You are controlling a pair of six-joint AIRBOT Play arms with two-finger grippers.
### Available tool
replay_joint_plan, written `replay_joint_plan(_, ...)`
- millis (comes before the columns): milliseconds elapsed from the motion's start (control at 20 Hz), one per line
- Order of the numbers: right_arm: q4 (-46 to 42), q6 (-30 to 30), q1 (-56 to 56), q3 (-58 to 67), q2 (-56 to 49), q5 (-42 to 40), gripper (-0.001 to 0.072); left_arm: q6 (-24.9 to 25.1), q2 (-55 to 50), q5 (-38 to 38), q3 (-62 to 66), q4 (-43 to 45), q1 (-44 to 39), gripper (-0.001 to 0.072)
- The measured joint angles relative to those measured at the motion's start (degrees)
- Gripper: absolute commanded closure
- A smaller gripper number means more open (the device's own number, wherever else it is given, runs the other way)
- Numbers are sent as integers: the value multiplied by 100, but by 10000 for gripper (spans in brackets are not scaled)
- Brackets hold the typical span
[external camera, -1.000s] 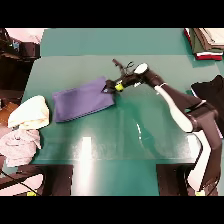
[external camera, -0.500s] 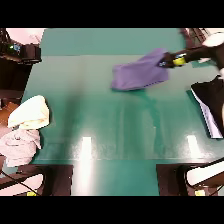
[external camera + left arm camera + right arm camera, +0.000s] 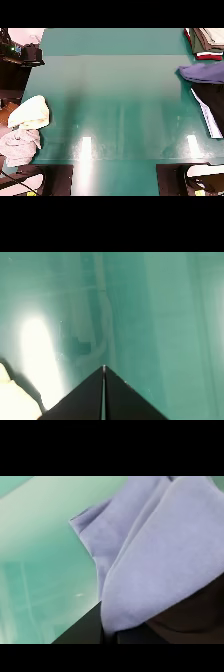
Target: Fold the shirts.
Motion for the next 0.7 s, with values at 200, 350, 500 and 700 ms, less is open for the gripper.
replay_joint_plan(200,352,-94,-402,-4,107,-57,700,-13,0,-33,0,-94,0,684)
replay_joint_plan(350,634,-203,-496,-2,365,-173,700,-13,0,-39,0,-120,0,684)
replay_joint_plan(500,702,-243,-540,-2,691,-188,700,-11,0,-42,0,-136,0,684)
replay_joint_plan(700,160,-219,-562,-2,1073,153,698,4,0,-46,0,-136,0,684)
